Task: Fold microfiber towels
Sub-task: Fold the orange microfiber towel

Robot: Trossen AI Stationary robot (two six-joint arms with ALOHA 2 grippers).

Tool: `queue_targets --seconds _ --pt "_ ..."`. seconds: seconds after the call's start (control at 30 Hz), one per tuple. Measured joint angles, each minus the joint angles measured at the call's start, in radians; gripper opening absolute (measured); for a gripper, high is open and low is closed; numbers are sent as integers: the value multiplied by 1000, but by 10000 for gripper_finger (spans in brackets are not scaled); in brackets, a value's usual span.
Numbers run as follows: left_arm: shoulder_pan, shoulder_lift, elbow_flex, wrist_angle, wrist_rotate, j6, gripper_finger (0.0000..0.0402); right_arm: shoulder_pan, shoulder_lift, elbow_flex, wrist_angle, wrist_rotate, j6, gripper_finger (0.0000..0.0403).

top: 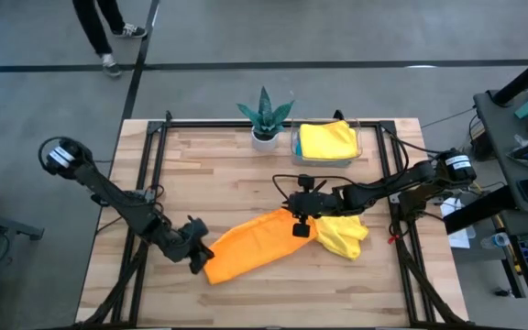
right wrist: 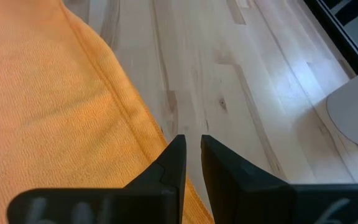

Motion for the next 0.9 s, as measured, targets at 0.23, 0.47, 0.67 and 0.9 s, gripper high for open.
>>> queue_targets --seconds 0.23,0.47,0.67,0.9 --pt "0 19 1 67 62 -33 76 0 0 0 0 0 -3 43" --pt "-31 8 -9 20 170 -284 87 0 0 0 0 0 -3 43" --pt "-43 13 -44 -156 129 -404 87 0 0 0 3 0 -20 43" --pt "-38 59 -81 -48 50 -380 87 0 0 0 7 0 -22 43"
